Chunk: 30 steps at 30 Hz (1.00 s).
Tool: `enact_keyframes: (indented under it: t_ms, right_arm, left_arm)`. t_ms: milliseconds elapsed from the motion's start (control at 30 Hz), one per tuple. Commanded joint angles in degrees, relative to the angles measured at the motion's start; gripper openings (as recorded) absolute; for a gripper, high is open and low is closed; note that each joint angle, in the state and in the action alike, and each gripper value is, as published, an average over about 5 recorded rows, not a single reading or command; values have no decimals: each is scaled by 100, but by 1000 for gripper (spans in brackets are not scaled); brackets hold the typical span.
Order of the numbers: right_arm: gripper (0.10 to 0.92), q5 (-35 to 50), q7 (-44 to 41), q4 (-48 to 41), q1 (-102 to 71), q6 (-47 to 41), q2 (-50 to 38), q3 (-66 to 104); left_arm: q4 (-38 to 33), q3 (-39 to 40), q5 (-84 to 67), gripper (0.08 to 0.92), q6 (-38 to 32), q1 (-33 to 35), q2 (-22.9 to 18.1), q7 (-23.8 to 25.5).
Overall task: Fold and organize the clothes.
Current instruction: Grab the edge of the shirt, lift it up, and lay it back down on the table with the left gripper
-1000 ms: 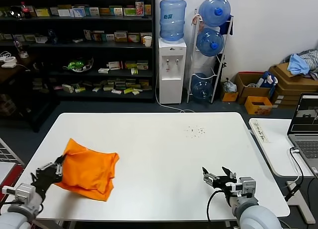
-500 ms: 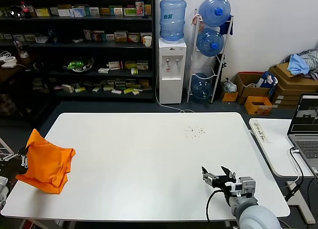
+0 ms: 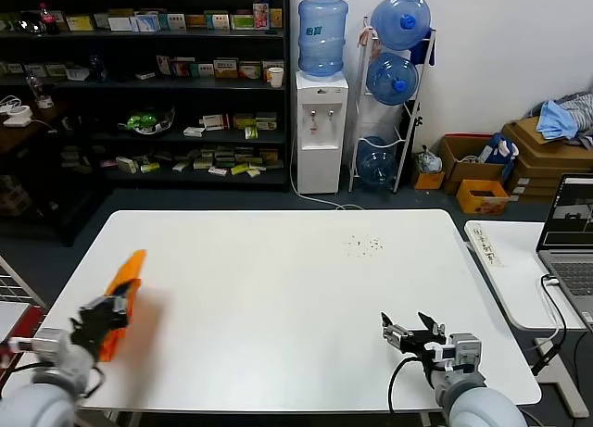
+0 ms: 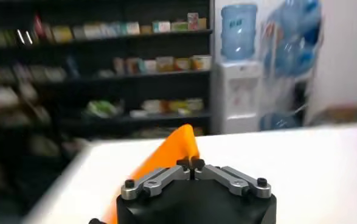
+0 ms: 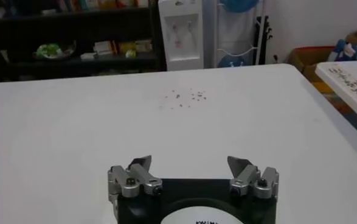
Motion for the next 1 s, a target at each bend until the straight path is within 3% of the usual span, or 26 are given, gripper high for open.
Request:
enact_keyframes:
  t_ms: [33, 267, 600, 733, 800, 900, 1000]
  right_arm:
    - [823, -48, 65, -31, -329, -31, 82, 283]
    - [823, -63, 100, -4, -587, -45, 248, 467]
    - [823, -105, 81, 20, -612, -26, 341, 450]
    - [823, -376, -313, 14, -636, 369, 365, 465]
    - [823, -828, -822, -61, -644, 915, 388, 507]
    - [823, -1696, -1677, -295, -634, 1867, 456, 636]
    - [823, -2364, -2404, -566, -687, 2709, 574, 820]
  left_arm:
    - [158, 3707, -2663, 97, -196, -2016, -1562, -1929]
    - [766, 4124, -1552, 97, -328, -2302, -1885, -1786]
    - [774, 4085, -1040, 97, -334, -2110, -1958, -1693]
    - [738, 3977, -942, 97, -357, -2073, -2106, -1525]
    - [673, 3832, -808, 108, -437, -1978, -2148, -1284]
    - [455, 3502, -268, 163, -808, -1667, -2081, -518]
    - [322, 2933, 946, 249, -1892, -990, -1871, 545]
